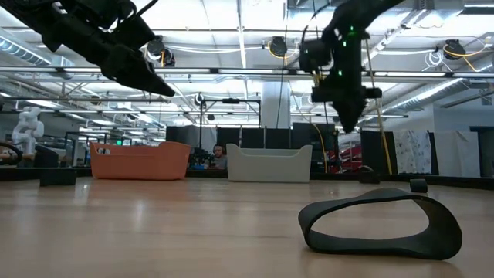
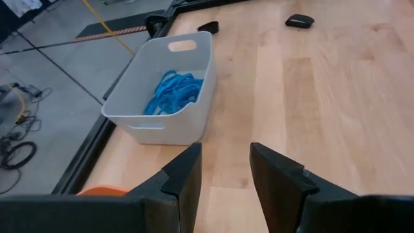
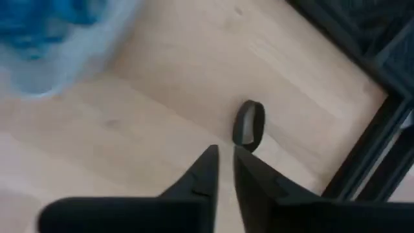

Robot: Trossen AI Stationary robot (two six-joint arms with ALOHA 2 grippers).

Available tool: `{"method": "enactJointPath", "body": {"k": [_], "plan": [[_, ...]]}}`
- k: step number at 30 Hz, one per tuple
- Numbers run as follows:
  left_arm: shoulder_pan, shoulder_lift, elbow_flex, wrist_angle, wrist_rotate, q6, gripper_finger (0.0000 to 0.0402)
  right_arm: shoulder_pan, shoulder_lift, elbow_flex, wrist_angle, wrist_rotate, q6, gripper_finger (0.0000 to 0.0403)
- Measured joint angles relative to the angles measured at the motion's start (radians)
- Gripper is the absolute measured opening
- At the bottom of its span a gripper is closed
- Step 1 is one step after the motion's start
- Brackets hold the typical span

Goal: Sort rubber bands into baskets
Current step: Put the black rubberband into the yellow bin

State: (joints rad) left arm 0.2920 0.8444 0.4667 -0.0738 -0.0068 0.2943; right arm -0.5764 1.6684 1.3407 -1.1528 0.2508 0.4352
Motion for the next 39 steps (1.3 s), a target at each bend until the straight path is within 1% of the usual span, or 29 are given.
{"method": "enactJointPath", "body": {"k": [2, 7, 10, 12, 15, 17, 19, 22, 25, 28, 29, 31, 33, 35, 36, 37, 39], "plan": [[0.000, 0.000, 0.000, -0.006, 0.014, 0.000, 0.0138, -0.035, 0.024, -0.029, 0.029, -0.020, 0.006, 0.0070], [0.000, 0.000, 0.000, -0.021, 0.015, 0.000, 0.0138, -0.116, 0.085, -0.098, 0.047, -0.021, -0.016, 0.0167], [0.000, 0.000, 0.000, -0.017, 0.015, 0.000, 0.0138, -0.156, 0.091, -0.146, 0.130, -0.057, -0.066, 0.0219], [0.000, 0.000, 0.000, -0.010, 0.015, 0.002, 0.0138, -0.176, 0.091, -0.170, 0.188, -0.076, -0.080, 0.0247], [0.000, 0.000, 0.000, -0.007, 0.015, 0.004, 0.0138, -0.207, 0.091, -0.202, 0.232, -0.086, -0.082, 0.0278], [0.000, 0.000, 0.000, -0.004, 0.015, 0.004, 0.0138, -0.224, 0.090, -0.233, 0.274, -0.119, -0.084, 0.0292], [0.000, 0.000, 0.000, -0.002, 0.015, 0.004, 0.0138, -0.238, 0.090, -0.267, 0.296, -0.156, -0.085, 0.0301], [0.000, 0.000, 0.000, -0.002, 0.015, 0.004, 0.0138, -0.250, 0.090, -0.322, 0.346, -0.160, -0.085, 0.0306], [0.000, 0.000, 0.000, -0.002, 0.015, 0.005, 0.0138, -0.264, 0.085, -0.354, 0.397, -0.184, -0.098, 0.0297], [0.000, 0.000, 0.000, -0.002, 0.015, 0.007, 0.0138, -0.264, 0.084, -0.363, 0.417, -0.188, -0.116, 0.0266], [0.000, 0.000, 0.000, -0.001, 0.015, 0.007, 0.0138, -0.263, 0.084, -0.362, 0.418, -0.189, -0.123, 0.0247], [0.000, 0.000, 0.000, 0.004, 0.015, 0.007, 0.0138, -0.263, 0.086, -0.359, 0.417, -0.199, -0.135, 0.0195], [0.000, 0.000, 0.000, 0.015, 0.015, 0.007, 0.0138, -0.262, 0.088, -0.351, 0.409, -0.201, -0.142, 0.0125], [0.000, 0.000, 0.000, 0.017, 0.015, 0.007, 0.0138, -0.263, 0.090, -0.338, 0.390, -0.183, -0.163, 0.0048], [0.000, 0.000, 0.000, 0.017, 0.015, 0.007, 0.0138, -0.264, 0.092, -0.328, 0.370, -0.158, -0.173, 0.0025], [0.000, 0.000, 0.000, 0.017, 0.015, 0.007, 0.0138, -0.264, 0.093, -0.315, 0.345, -0.147, -0.175, 0.0016], [0.000, 0.000, 0.000, 0.017, 0.015, 0.007, 0.0138, -0.252, 0.093, -0.271, 0.289, -0.146, -0.174, 0.0014]]}}
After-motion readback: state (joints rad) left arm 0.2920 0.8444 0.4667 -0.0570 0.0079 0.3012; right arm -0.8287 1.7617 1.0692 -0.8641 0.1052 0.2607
